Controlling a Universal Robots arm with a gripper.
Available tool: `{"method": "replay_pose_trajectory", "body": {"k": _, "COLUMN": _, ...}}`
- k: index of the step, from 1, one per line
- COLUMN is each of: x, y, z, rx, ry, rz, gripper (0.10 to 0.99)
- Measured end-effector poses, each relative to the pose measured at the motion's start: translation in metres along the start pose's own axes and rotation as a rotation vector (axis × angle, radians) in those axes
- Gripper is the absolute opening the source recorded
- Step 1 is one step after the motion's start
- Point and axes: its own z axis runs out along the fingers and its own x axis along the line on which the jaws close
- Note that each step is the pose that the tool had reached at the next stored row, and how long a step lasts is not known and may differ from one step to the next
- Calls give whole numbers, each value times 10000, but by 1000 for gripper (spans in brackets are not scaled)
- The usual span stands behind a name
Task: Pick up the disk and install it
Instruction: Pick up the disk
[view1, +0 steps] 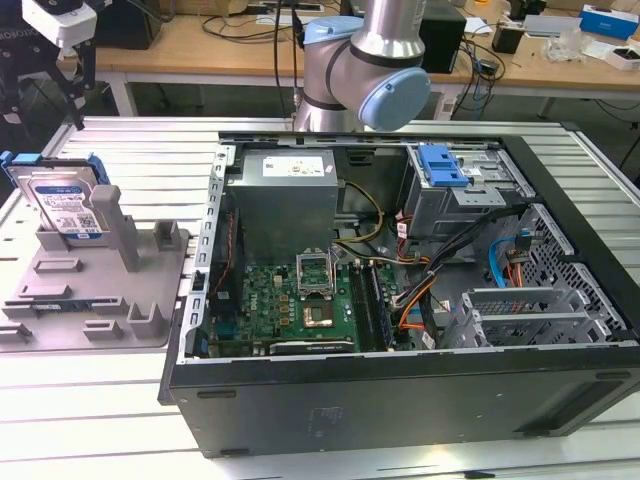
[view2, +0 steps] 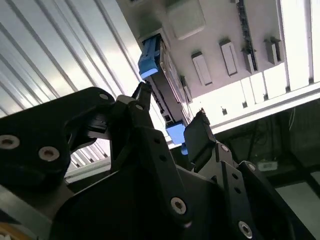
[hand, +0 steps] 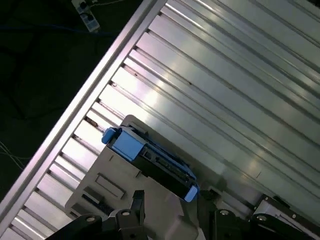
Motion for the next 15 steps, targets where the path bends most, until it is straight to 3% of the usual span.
{"method": "replay_pose_trajectory", "body": {"k": 10, "x": 0, "y": -1, "z": 25, "rx": 128, "ry": 5, "rz": -1963, "gripper": 541}}
{"method": "replay_pose_trajectory", "body": {"k": 15, "x": -1, "y": -1, "z": 38, "rx": 229, "ry": -8, "rz": -3226, "gripper": 541}}
